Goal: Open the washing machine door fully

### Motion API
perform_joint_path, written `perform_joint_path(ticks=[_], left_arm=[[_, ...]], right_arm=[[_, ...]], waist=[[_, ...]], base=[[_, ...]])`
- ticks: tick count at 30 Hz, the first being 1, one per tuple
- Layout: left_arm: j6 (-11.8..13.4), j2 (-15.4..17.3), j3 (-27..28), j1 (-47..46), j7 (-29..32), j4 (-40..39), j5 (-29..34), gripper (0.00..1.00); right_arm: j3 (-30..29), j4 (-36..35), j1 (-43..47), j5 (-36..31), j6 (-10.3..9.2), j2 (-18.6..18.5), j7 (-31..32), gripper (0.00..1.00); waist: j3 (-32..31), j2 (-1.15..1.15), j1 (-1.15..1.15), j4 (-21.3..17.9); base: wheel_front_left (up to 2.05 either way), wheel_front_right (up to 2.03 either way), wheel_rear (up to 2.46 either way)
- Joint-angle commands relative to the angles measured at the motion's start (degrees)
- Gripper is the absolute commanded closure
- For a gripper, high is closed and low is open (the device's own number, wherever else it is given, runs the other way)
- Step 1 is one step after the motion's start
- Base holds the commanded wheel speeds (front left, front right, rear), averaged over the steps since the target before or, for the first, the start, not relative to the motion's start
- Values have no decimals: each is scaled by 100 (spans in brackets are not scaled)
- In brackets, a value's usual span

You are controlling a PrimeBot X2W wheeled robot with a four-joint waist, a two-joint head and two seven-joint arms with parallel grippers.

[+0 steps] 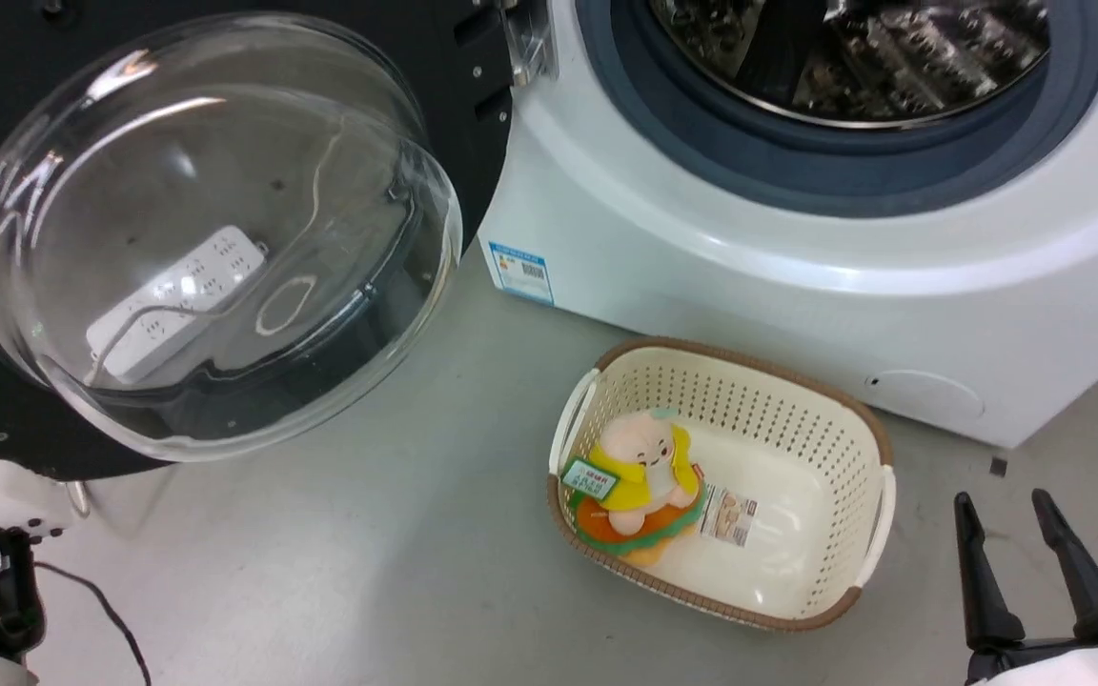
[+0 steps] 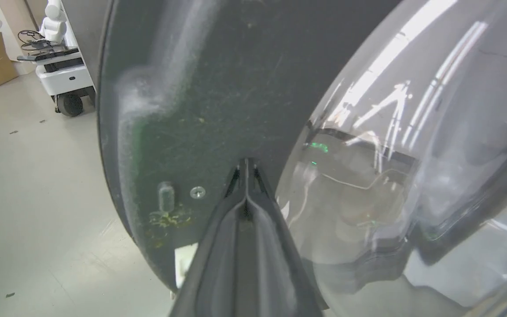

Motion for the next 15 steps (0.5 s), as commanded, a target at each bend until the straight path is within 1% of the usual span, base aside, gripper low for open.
perform_joint_path(ticks=[1, 4, 8, 15], left_arm=[[-49, -14, -50, -1, -77, -81, 83, 100], [-76, -84, -141, 146, -119, -331, 214, 100], [-115, -249, -366, 456, -139, -889, 402, 100], [-59, -768, -1012, 1149, 28, -2046, 615, 100]], right_arm=[[3, 57, -69, -20, 5, 43, -64, 0], [26, 164, -41, 17, 5, 106, -141, 0], [66, 316, -4, 70, 5, 186, -253, 0], [99, 544, 49, 176, 5, 294, -476, 0]], waist=[[-146, 0, 0, -16], [-368, 0, 0, -24], [-685, 0, 0, -69], [-1268, 0, 0, -303]], base=[[0, 0, 0], [0, 0, 0], [0, 0, 0], [0, 0, 0]])
